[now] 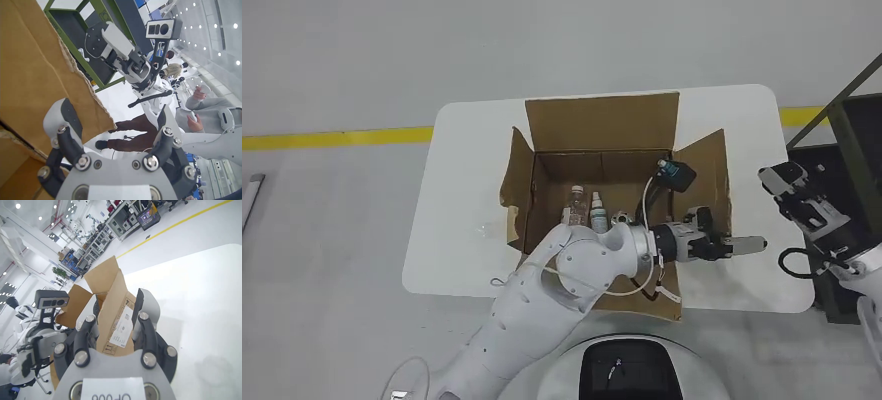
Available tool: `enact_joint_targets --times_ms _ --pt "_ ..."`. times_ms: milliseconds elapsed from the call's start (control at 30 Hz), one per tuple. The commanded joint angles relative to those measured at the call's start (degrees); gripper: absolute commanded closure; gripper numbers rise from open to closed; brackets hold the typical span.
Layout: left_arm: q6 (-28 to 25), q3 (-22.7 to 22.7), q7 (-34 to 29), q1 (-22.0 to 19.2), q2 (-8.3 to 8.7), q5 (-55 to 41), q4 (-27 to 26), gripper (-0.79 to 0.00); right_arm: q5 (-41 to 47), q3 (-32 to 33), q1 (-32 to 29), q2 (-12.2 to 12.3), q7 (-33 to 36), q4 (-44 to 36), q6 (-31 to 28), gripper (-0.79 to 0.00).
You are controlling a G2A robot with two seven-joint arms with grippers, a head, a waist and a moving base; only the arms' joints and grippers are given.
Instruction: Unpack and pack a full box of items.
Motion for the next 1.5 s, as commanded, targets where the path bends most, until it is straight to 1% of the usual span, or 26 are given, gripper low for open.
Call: enact_joint_targets --times_ms 0,133,200,300,367,433,467,600,633,700,767,800,833,867,900,933,967,1100,1200,1300,1467 --pt "0.0 0.1 -0.4 0.1 -0.08 0.0 0.0 -0.785 0.2 -0.5 0.6 0.1 0.8 -0.2 -0.1 -0.391" --pt "0.1 0.5 -1.2 0.4 -0.25 0.2 -0.1 -0.785 -0.6 -2.3 1.7 0.2 2.8 -0.2 -0.3 -0.372" --pt "0.1 0.5 -1.4 0.6 -0.28 0.3 -0.1 -0.785 -1.4 -3.1 2.0 0.3 3.6 -0.1 -0.1 -0.345" --pt "0.0 0.3 -1.7 0.7 -0.34 0.4 -0.1 -0.785 -4.1 -4.1 2.3 0.4 4.2 0.1 1.1 -0.280" --pt "0.0 0.0 -1.9 0.8 -0.35 0.5 -0.1 -0.785 -4.7 -4.6 2.1 0.4 4.0 0.5 1.9 -0.182" --pt "0.2 -0.3 -1.9 0.8 -0.32 0.8 -0.2 -0.785 -4.9 -4.9 1.9 0.4 3.6 0.8 2.3 -0.009" --pt "0.4 -0.6 -2.0 0.9 -0.24 1.4 -0.6 -0.785 -5.0 -5.1 1.6 0.4 3.2 1.0 2.5 0.000" --pt "1.3 -3.1 -1.8 1.1 0.46 6.0 -1.9 -0.785 -4.9 -5.3 0.5 0.3 2.0 1.2 3.1 0.000" --pt "2.0 -4.6 -2.1 1.4 0.93 8.7 -2.5 -0.785 -5.0 -5.4 0.0 0.3 1.7 1.3 3.4 0.000" --pt "2.9 -6.9 -1.5 2.3 1.49 10.5 -4.0 -0.785 -4.6 -5.5 -0.6 0.2 1.1 1.4 3.6 0.000" --pt "3.5 -9.6 -2.4 3.3 2.34 14.4 -5.6 -0.785 -4.2 -5.5 -1.1 0.2 0.4 1.5 3.3 0.000" --pt "3.9 -11.1 -2.9 4.0 2.80 16.6 -6.5 -0.785 -4.1 -5.5 -1.3 0.2 0.3 1.6 3.1 0.000" --pt "3.3 -12.6 -5.3 4.3 3.59 21.9 -7.4 -0.785 -4.1 -5.6 -1.4 0.2 0.2 1.7 2.8 0.000" --pt "2.5 -13.2 -6.8 4.5 3.98 24.5 -7.9 -0.785 -4.2 -5.6 -1.4 0.2 0.2 1.8 2.7 0.000" --pt "2.9 -14.9 -7.6 5.2 4.50 27.1 -8.5 -0.785 -4.5 -5.6 -1.5 0.2 0.3 1.8 2.4 0.000" --pt "4.3 -17.2 -7.2 6.6 4.91 27.7 -10.0 -0.785 -4.7 -5.6 -1.4 0.3 0.3 2.0 2.2 0.000" --pt "4.6 -18.1 -7.2 7.3 5.12 28.5 -10.7 -0.785 -4.7 -5.6 -1.4 0.3 0.3 2.1 2.1 0.000" --pt "2.4 -21.4 -11.4 9.6 6.57 37.4 -13.1 -0.785 -4.8 -5.6 -1.4 0.3 0.2 2.5 1.7 0.000" --pt "0.8 -24.2 -13.9 10.9 7.53 43.3 -13.5 -0.785 -4.9 -5.8 -1.2 0.4 0.1 2.8 1.5 0.000" --pt "0.3 -26.2 -14.8 11.8 8.07 45.7 -14.0 -0.785 -5.1 -5.9 -1.2 0.4 0.2 3.0 1.2 0.000" --pt "-1.8 -28.8 -15.8 12.2 8.72 47.7 -13.5 -0.785 -5.5 -5.7 -1.2 0.5 0.3 3.2 0.8 0.000"
